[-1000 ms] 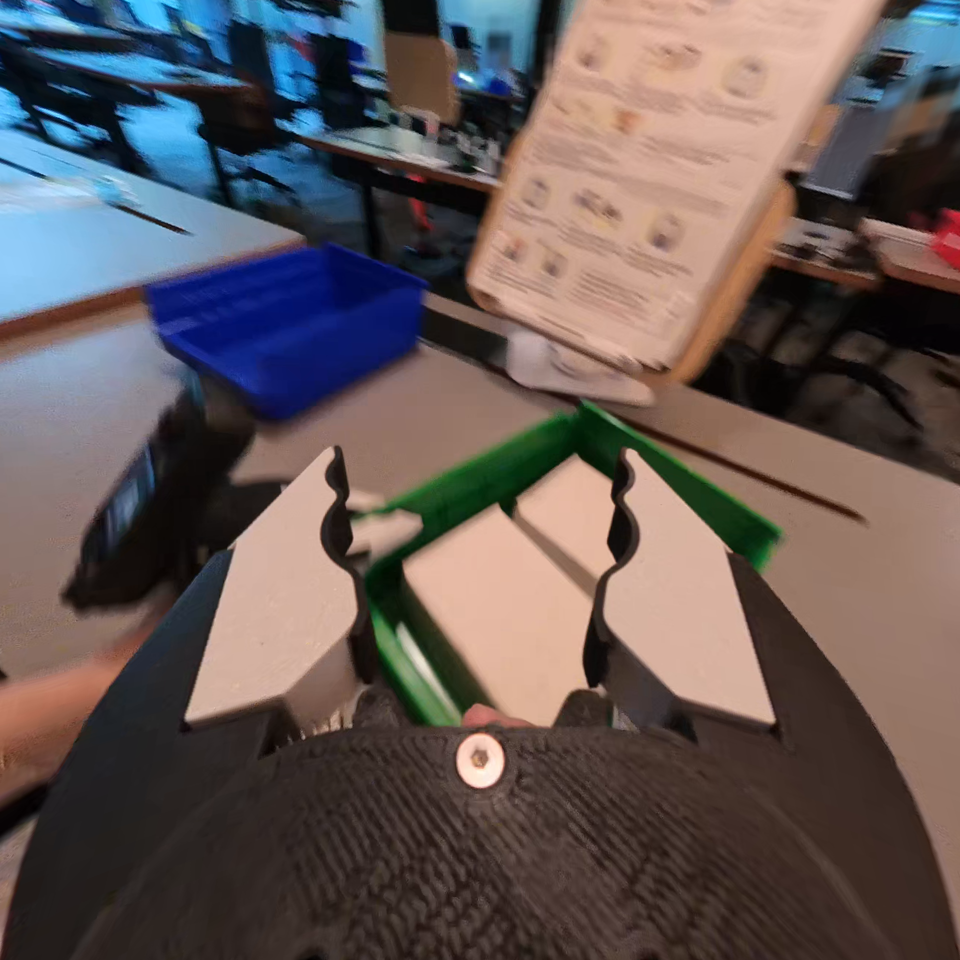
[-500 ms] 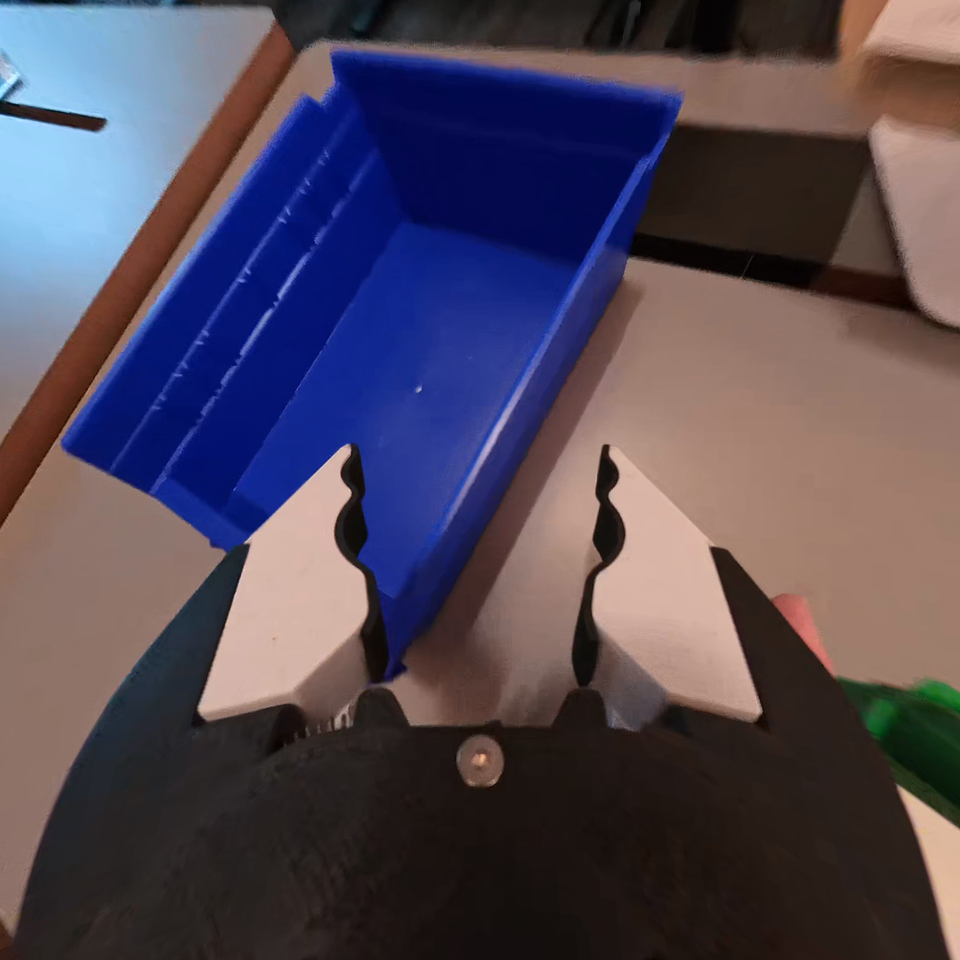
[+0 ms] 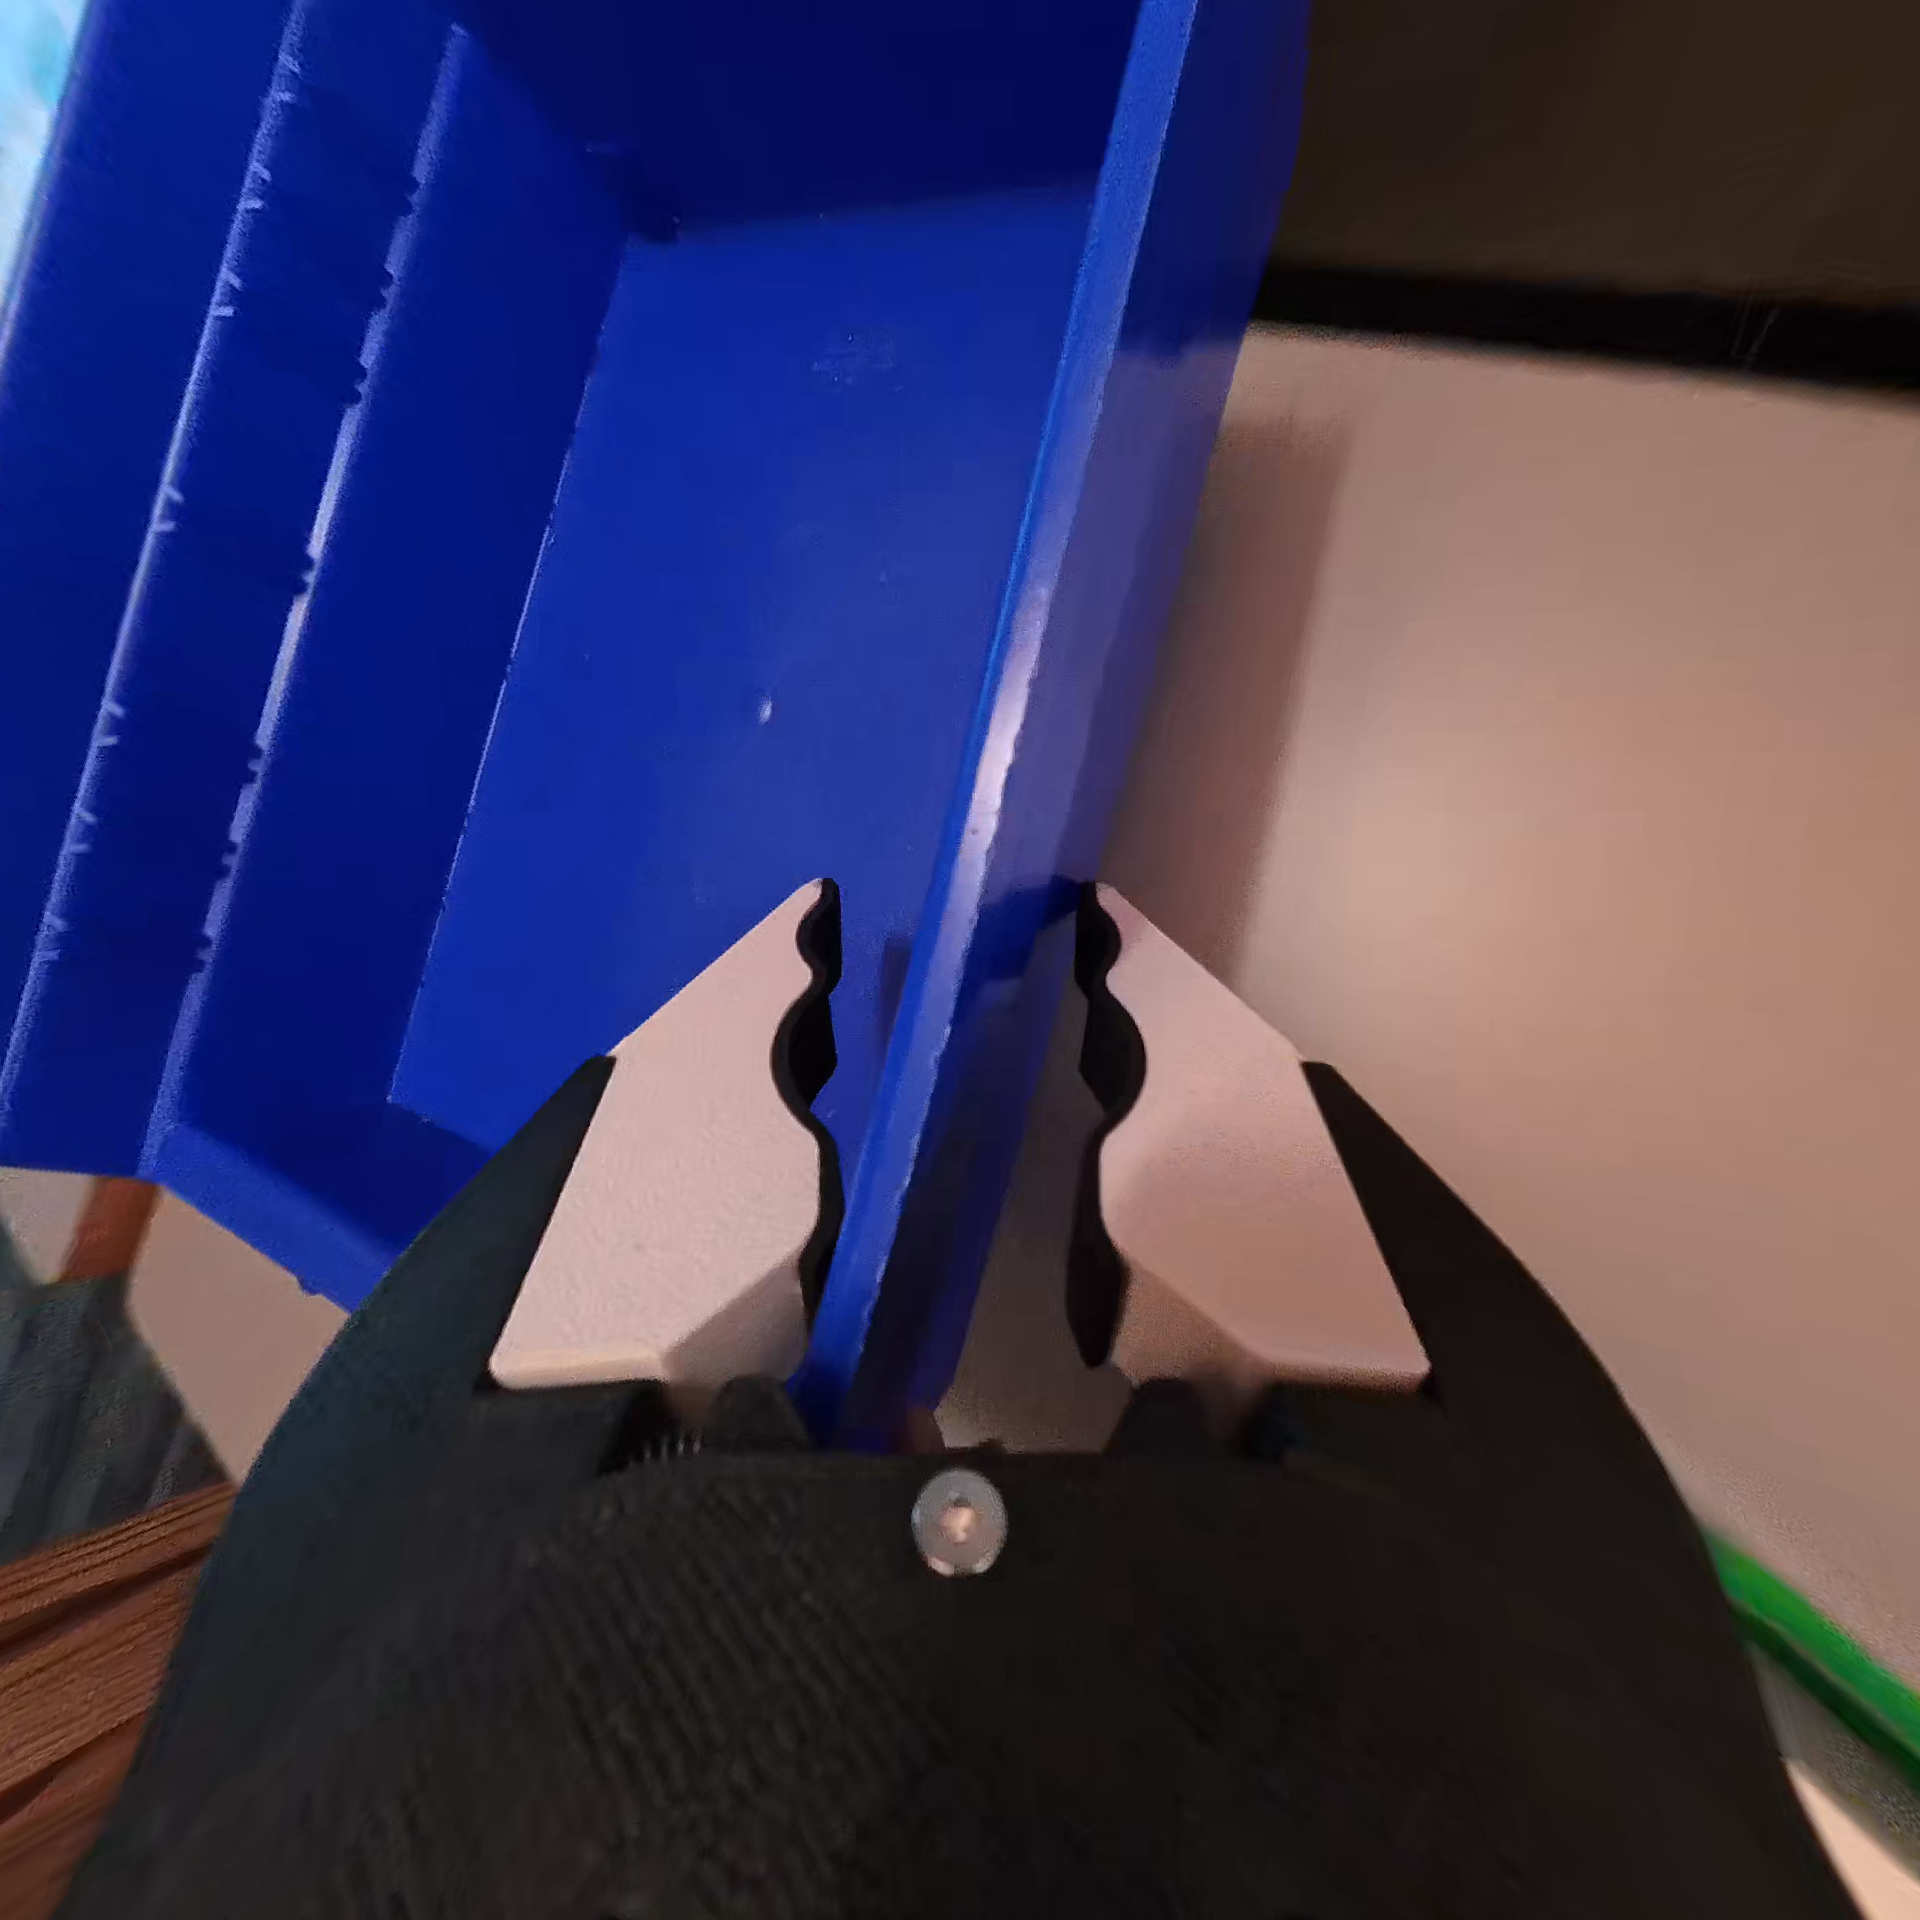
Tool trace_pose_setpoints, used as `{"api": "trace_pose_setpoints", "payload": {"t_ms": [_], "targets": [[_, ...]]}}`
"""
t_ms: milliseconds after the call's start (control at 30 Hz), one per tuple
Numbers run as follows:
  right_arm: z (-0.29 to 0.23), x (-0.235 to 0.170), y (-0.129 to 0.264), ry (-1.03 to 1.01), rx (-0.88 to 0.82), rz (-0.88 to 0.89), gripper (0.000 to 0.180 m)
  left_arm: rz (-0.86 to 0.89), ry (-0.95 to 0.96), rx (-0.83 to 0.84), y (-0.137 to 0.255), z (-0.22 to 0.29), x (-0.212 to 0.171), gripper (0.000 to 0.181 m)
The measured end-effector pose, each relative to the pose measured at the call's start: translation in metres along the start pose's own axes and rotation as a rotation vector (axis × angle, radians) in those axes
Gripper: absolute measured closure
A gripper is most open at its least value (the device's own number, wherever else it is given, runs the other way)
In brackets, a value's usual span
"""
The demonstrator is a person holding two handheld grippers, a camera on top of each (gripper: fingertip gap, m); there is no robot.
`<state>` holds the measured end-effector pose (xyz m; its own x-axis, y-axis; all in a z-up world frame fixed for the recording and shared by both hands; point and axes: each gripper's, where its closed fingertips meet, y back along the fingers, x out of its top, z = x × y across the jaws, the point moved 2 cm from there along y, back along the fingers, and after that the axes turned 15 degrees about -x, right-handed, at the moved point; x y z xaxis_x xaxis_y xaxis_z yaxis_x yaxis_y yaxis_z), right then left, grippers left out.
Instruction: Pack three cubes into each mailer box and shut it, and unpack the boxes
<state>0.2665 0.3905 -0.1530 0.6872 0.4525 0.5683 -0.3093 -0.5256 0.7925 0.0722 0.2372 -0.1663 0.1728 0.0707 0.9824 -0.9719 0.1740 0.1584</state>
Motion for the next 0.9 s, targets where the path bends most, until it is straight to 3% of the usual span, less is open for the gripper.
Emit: {"api": "trace_pose_setpoints", "payload": {"t_ms": [33,133,233,400,500,633,767,900], "targets": [[0.007,0.015,0.022,-0.002,0.019,0.042,0.135,-0.004,-0.006,0.005,0.002,-0.004,0.000,0.181],[0.048,0.062,0.105,-0.001,0.028,0.222,0.135,-0.024,-0.033,0.025,0.006,-0.018,0.001,0.180],[0.122,0.082,0.192,0.032,-0.023,0.396,0.136,-0.042,-0.060,0.060,0.012,-0.037,0.001,0.179],[0.295,0.025,0.287,0.043,-0.183,0.523,0.135,-0.036,-0.040,0.135,0.023,-0.083,0.004,0.176],[0.403,-0.037,0.298,-0.059,-0.285,0.496,0.136,-0.035,-0.045,0.213,0.029,-0.120,0.008,0.174],[0.512,-0.110,0.279,-0.261,-0.414,0.383,0.134,-0.039,-0.028,0.246,0.023,-0.168,0.012,0.176],[0.567,-0.150,0.257,-0.290,-0.495,0.281,0.134,-0.077,-0.072,0.295,0.010,-0.215,0.018,0.175],[0.583,-0.156,0.237,-0.234,-0.446,0.194,0.134,-0.119,-0.109,0.329,0.000,-0.259,0.024,0.174]]}}
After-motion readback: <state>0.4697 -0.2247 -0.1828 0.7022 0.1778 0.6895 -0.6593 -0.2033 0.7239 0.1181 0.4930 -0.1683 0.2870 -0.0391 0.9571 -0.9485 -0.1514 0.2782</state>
